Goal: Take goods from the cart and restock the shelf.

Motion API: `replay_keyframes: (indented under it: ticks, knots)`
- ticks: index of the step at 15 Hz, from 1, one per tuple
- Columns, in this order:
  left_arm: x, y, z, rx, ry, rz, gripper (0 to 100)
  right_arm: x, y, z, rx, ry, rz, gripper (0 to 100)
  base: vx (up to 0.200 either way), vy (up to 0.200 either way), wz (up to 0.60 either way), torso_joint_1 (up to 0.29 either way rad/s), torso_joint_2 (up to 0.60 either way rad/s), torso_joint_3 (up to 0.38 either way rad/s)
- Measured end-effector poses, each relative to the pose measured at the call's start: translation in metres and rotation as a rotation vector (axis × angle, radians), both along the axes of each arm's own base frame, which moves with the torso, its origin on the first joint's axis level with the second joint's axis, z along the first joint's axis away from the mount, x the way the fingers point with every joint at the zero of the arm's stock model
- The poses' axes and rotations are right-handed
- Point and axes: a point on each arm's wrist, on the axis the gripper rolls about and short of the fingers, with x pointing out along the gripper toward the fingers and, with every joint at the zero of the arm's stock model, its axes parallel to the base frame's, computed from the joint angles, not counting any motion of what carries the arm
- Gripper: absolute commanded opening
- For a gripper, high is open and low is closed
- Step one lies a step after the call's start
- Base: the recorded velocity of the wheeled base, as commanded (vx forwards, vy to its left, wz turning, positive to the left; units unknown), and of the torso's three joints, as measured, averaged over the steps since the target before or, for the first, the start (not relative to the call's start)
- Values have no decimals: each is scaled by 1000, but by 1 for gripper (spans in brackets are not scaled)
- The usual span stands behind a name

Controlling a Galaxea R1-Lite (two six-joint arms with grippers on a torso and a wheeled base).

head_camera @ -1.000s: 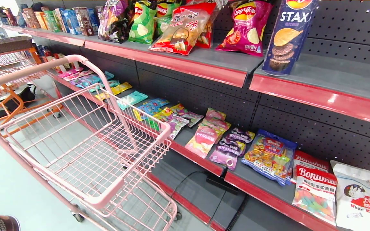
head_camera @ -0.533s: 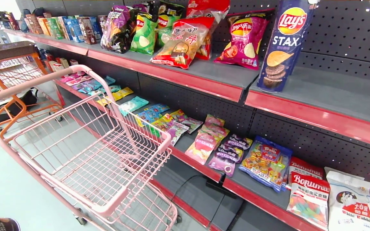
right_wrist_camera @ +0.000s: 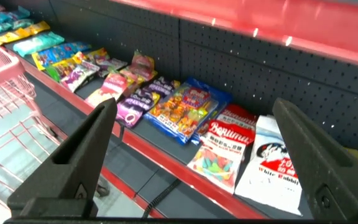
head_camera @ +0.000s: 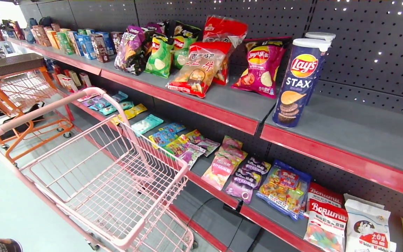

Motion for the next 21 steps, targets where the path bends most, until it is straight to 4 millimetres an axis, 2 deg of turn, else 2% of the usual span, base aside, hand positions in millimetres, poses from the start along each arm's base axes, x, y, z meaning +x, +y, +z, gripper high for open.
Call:
replay_keyframes:
  ticks: [10,21]
  knots:
    - [4,-1,-7,8,32,-6,0,0,0,0,0,-1,1,100,0,0,0,206,-509,-305]
    - [9,-2,-18,42,63,-3,0,0,0,0,0,0,0,100,0,0,-600,22,-40,-20]
